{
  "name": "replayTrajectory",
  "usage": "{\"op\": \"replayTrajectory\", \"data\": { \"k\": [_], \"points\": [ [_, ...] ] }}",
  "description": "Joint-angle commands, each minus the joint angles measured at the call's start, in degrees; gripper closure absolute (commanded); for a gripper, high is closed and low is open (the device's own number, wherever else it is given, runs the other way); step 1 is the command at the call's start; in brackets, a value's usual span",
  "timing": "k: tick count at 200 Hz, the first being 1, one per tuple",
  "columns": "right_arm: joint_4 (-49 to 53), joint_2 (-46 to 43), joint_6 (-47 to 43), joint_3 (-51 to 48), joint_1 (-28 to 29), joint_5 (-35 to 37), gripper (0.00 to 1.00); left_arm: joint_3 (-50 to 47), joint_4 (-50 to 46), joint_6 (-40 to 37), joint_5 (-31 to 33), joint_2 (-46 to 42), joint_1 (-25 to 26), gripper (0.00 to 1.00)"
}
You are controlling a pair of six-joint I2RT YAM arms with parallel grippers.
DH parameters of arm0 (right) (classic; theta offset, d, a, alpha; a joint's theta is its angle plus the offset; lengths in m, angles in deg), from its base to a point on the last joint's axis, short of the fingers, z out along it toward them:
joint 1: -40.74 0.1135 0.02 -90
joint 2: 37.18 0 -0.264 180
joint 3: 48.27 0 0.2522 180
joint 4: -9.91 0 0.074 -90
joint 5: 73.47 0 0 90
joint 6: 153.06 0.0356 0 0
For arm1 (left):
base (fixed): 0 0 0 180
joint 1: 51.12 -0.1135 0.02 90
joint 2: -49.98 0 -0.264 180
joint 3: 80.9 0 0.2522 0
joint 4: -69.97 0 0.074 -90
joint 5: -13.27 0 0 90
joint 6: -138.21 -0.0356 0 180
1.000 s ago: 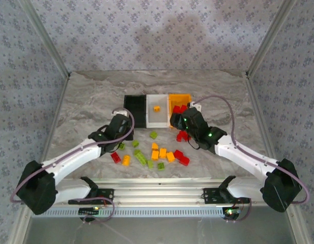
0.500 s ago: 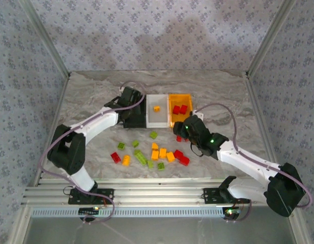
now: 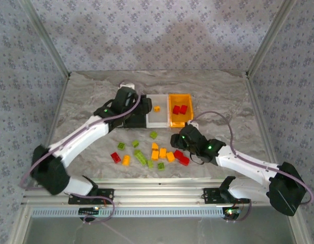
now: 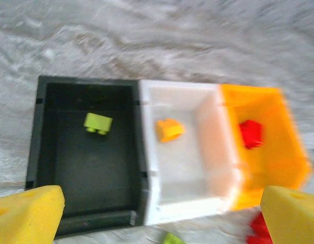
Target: Sort the legos into containers by color
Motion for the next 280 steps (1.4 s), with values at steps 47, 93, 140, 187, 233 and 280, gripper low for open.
{"op": "replayTrajectory", "data": {
  "k": [47,93,140,187,233,280],
  "points": [
    [-0.7,15.4,-6.7,10.3,9.5,-1.9,0.28,-21.5,0.3,8.3,-1.7,-26.2,5.2,0.00],
    [0.1,27.7,-8.6,19.0,10.9,-0.5,0.28,-29.9,-8.5,12.4,1.8,-41.2,5.2,0.00],
    [2.5,36.0,-8.9,23.2,10.0,0.6,0.34,-33.4,-12.5,14.7,5.3,-47.9,5.1,0.00],
    [1.7,38.8,-9.9,23.7,9.2,0.4,0.45,-34.6,-12.2,15.3,6.1,-47.4,5.1,0.01],
    [-0.3,39.2,-10.1,23.3,9.1,-0.3,0.50,-34.6,-12.3,15.2,6.7,-47.0,5.1,0.00],
    [-1.2,34.7,-10.1,22.2,9.3,0.1,0.68,-34.4,-12.7,15.1,6.8,-47.2,5.1,0.00]
  ]
}}
